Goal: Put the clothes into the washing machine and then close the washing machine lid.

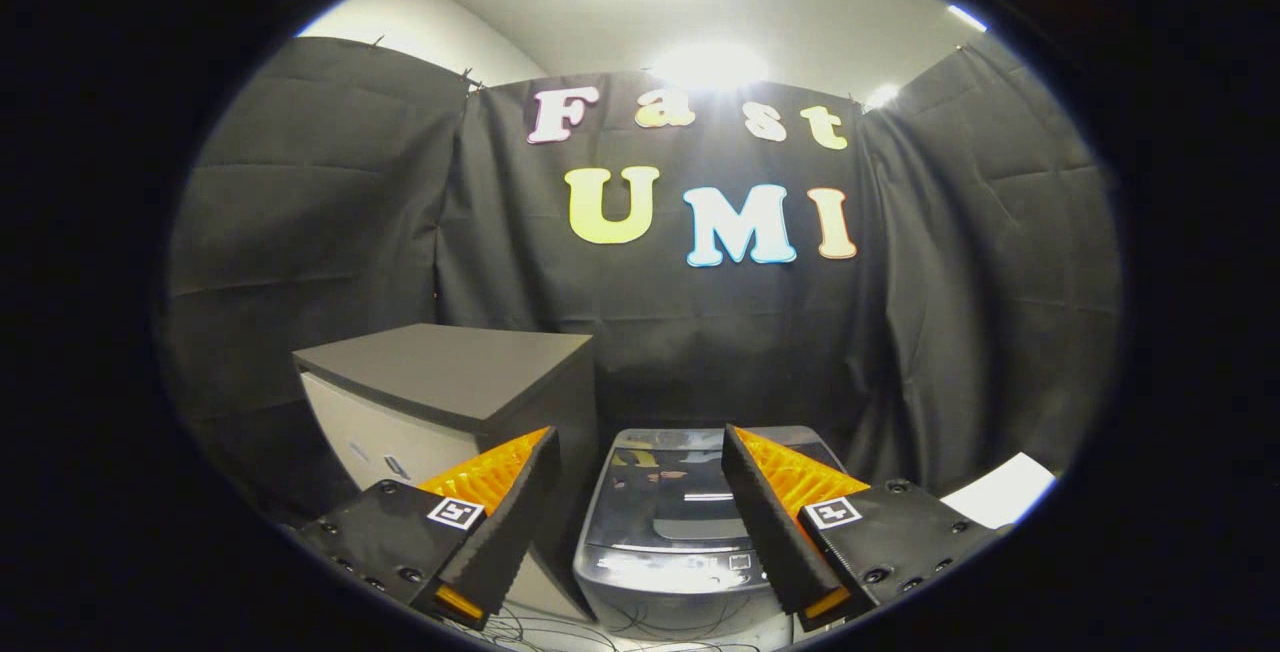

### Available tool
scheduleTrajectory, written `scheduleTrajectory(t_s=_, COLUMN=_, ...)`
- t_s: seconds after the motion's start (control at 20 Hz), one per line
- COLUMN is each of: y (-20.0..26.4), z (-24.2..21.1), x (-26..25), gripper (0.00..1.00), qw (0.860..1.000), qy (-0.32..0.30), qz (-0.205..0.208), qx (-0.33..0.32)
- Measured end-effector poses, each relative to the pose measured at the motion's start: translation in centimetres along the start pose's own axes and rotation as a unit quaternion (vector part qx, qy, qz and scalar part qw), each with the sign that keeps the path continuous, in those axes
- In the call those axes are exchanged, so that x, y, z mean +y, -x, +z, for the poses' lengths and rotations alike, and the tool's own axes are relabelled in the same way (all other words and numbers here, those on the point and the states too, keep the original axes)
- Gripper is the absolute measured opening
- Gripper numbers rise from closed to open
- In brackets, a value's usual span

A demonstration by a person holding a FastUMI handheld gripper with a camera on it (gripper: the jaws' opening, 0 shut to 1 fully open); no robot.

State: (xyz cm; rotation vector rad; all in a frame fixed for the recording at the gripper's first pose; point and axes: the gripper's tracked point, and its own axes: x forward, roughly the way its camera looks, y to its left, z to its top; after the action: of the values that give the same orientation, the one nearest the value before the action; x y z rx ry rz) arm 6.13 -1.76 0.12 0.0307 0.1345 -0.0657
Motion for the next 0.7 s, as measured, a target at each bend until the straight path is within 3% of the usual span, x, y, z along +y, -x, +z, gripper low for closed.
scheduleTrajectory(t_s=0.4, y=8.4, z=2.9, x=2.7, gripper=1.0, qw=0.998, qy=-0.006, qz=-0.018, qx=-0.066)
scheduleTrajectory(t_s=0.7, y=9.9, z=3.2, x=2.2, gripper=1.0, qw=0.997, qy=-0.009, qz=-0.02, qx=-0.072)
